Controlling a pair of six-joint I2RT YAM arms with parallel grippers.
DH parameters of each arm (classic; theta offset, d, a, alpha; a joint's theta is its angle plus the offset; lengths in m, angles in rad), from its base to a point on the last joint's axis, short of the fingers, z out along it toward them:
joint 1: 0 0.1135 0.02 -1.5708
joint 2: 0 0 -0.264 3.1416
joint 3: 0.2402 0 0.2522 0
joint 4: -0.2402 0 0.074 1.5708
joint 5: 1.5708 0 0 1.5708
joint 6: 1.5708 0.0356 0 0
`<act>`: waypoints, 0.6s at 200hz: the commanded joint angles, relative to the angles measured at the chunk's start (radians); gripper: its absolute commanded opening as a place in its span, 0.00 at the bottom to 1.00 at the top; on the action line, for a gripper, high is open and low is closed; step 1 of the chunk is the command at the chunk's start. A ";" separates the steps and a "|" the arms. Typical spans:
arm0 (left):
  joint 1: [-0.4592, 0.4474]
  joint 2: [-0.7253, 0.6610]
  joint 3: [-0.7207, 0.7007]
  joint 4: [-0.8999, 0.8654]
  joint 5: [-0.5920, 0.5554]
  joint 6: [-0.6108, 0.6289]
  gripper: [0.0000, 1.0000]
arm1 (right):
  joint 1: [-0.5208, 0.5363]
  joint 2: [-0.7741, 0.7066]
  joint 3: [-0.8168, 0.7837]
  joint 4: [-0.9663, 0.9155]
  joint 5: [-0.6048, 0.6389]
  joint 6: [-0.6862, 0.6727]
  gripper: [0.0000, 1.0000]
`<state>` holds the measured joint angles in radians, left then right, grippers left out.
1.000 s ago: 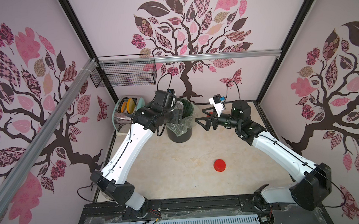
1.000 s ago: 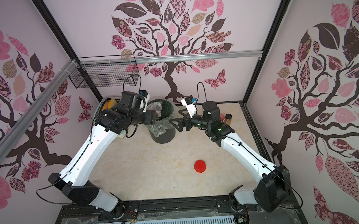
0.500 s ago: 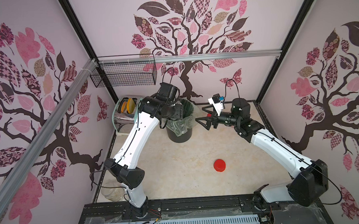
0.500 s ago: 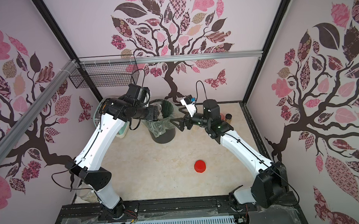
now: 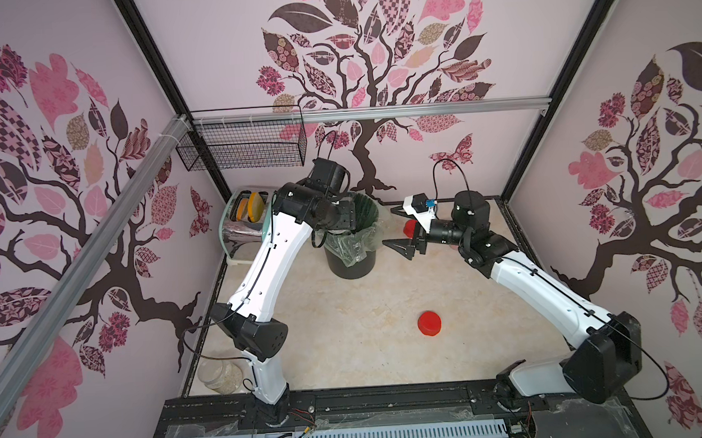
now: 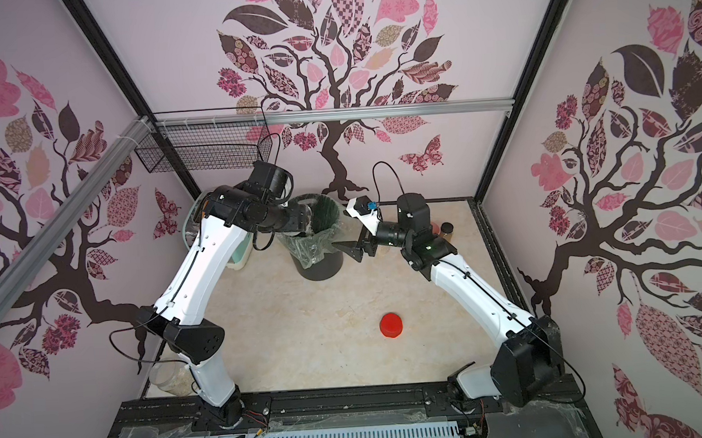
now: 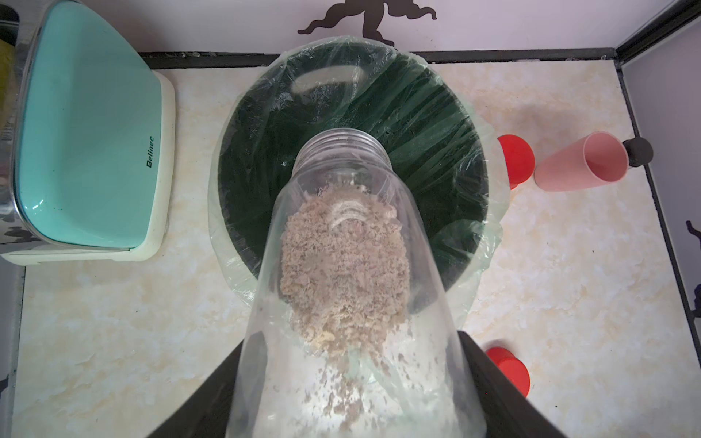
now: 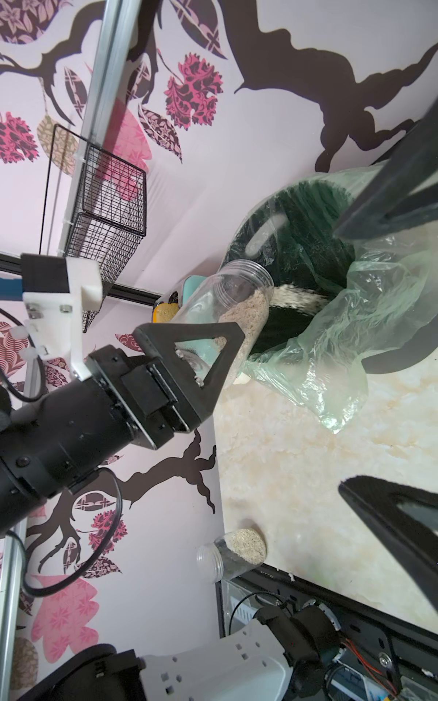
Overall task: Empty expired oatmeal from jars
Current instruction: Pour the expired oatmeal into the trash bin.
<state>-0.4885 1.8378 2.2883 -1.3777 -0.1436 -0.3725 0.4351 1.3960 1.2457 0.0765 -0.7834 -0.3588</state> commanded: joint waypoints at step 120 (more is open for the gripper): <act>0.039 0.025 0.036 -0.023 0.093 -0.230 0.00 | -0.006 0.166 0.248 -0.247 -0.084 -0.319 1.00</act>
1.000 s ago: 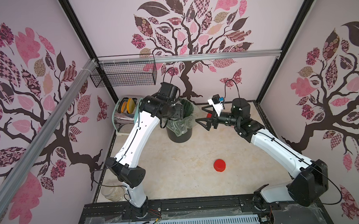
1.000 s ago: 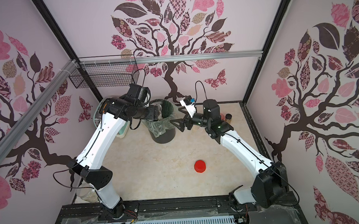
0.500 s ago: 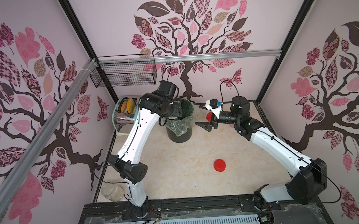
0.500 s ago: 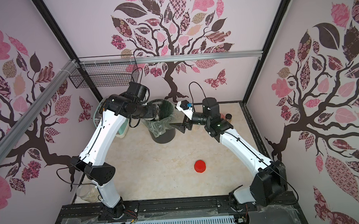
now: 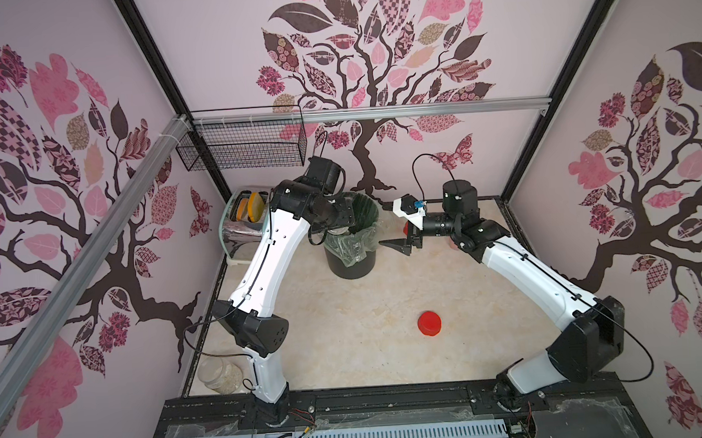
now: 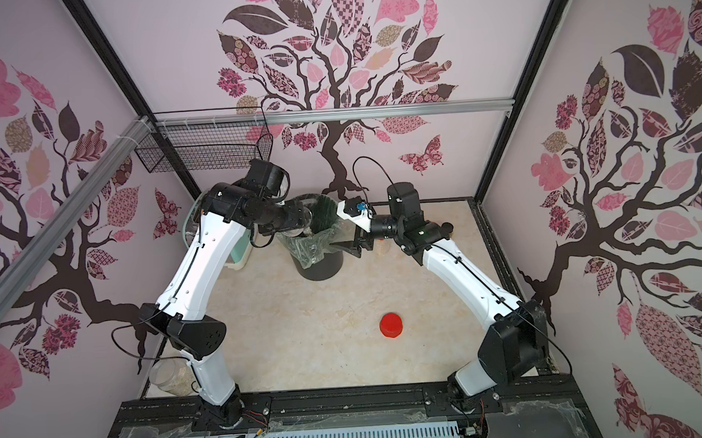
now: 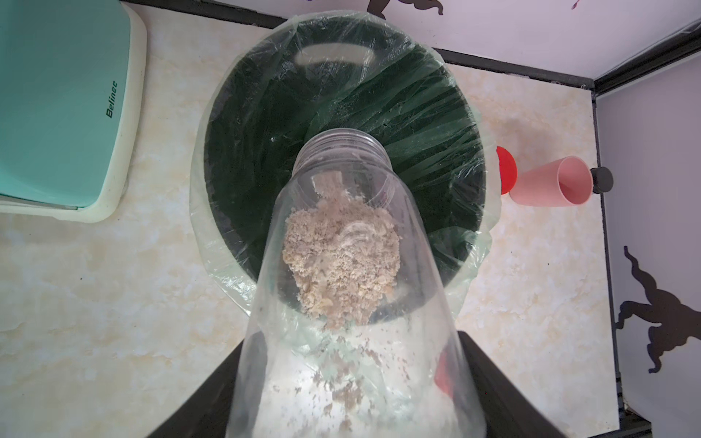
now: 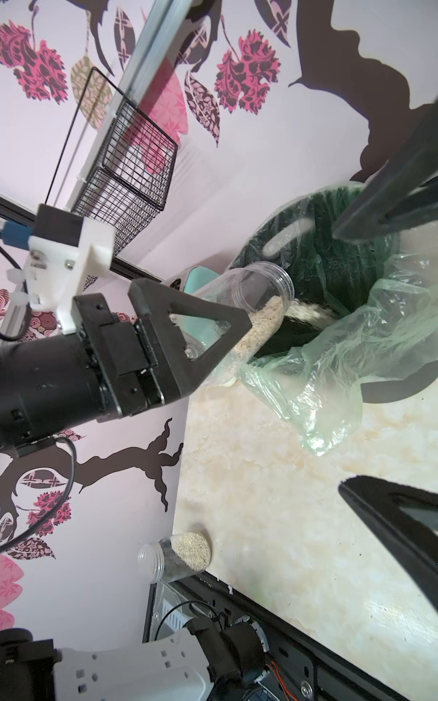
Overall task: Empty expired oatmeal from jars
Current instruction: Pour the expired oatmeal into the trash bin.
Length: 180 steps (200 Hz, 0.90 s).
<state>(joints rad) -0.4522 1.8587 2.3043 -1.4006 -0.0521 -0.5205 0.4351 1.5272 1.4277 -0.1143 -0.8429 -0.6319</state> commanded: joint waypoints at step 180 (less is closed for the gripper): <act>0.040 0.009 0.126 -0.092 0.230 -0.294 0.00 | 0.062 0.272 0.202 0.193 -0.060 0.029 1.00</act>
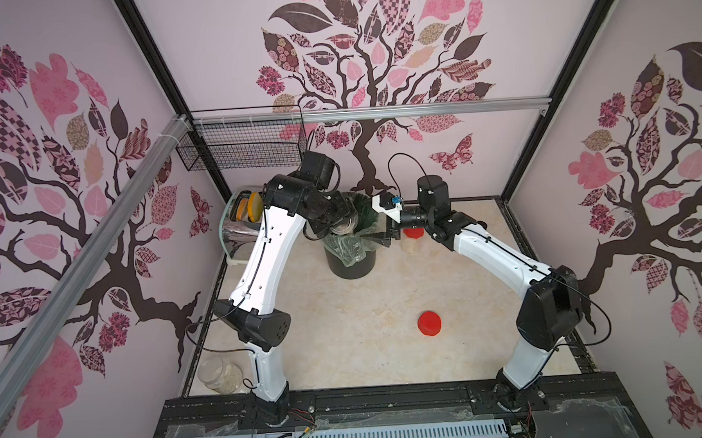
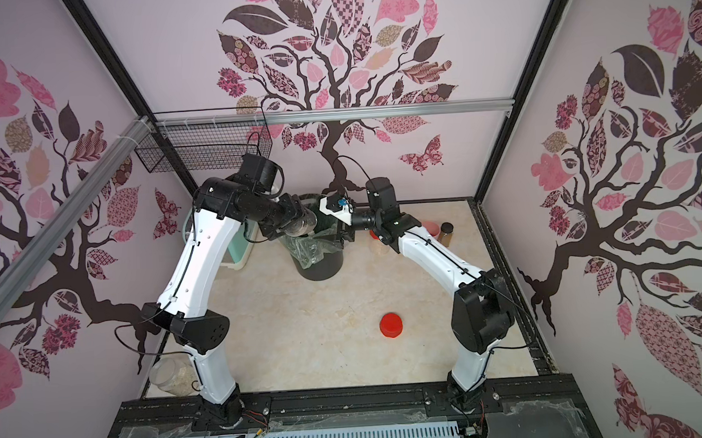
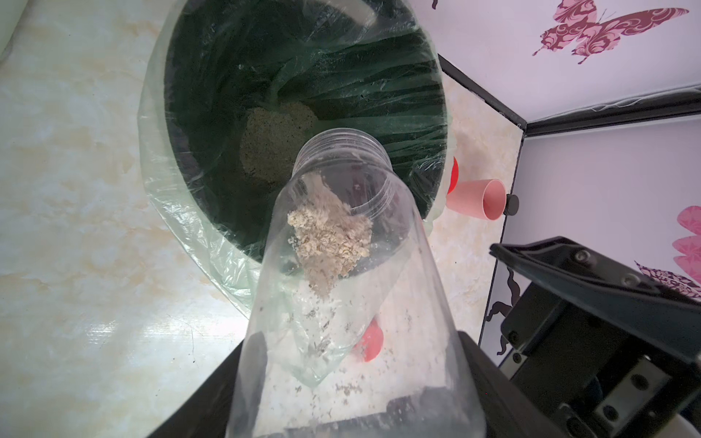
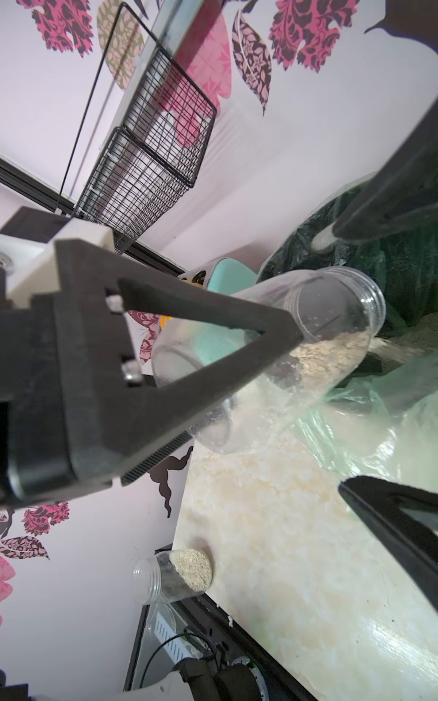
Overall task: Empty expired oatmeal from jars
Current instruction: Pour the expired oatmeal into the trash bin.
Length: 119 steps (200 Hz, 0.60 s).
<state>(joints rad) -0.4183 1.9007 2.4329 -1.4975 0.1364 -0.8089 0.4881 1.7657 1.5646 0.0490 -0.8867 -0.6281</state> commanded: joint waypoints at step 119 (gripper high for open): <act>0.006 -0.101 -0.084 0.067 0.126 0.019 0.00 | 0.059 0.118 0.148 -0.031 -0.052 -0.017 1.00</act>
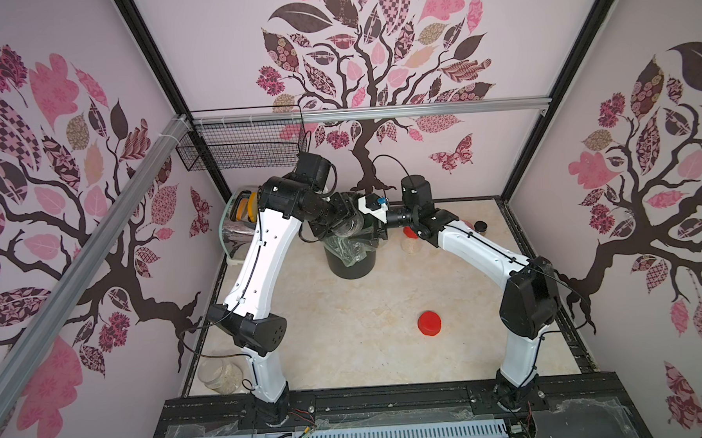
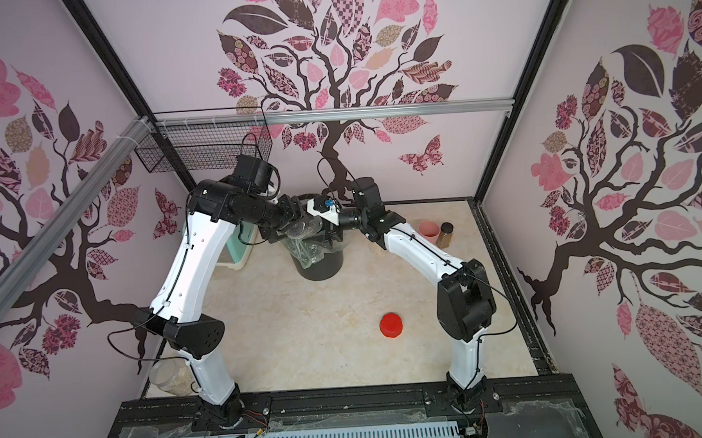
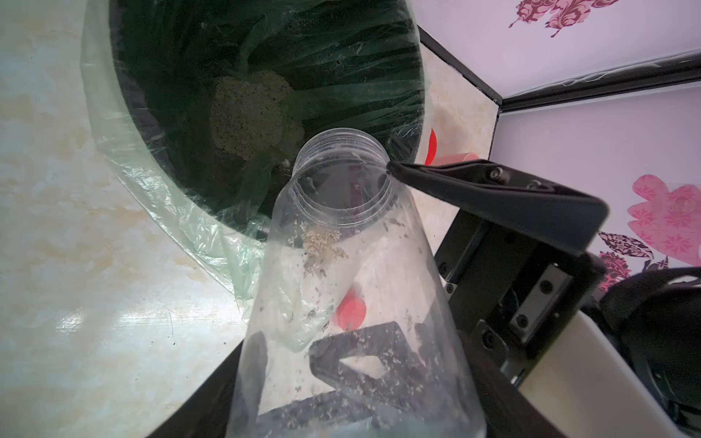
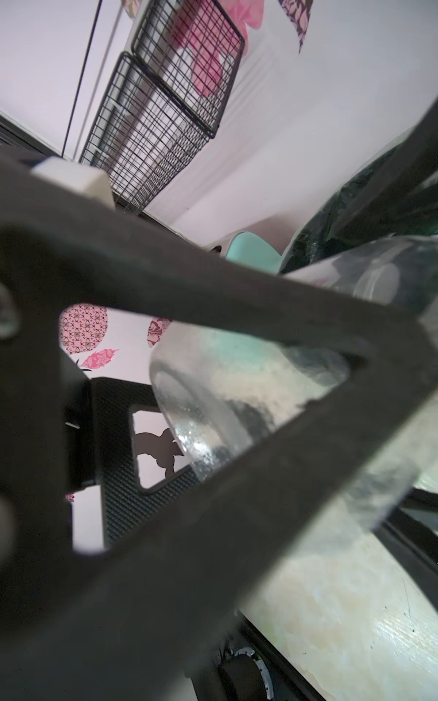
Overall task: Empty expired oatmeal from jars
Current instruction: Pour the expired oatmeal into the trash bin.
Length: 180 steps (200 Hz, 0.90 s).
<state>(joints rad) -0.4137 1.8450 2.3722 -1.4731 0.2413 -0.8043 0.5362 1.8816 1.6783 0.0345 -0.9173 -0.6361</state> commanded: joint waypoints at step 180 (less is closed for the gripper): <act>0.002 -0.105 -0.150 0.256 0.090 0.091 0.00 | 0.015 -0.007 0.035 -0.022 -0.008 0.015 0.56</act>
<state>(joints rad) -0.4053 1.7618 2.2372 -1.3453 0.2592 -0.7753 0.5369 1.8824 1.6787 0.0200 -0.8932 -0.6689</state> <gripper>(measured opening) 0.735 0.832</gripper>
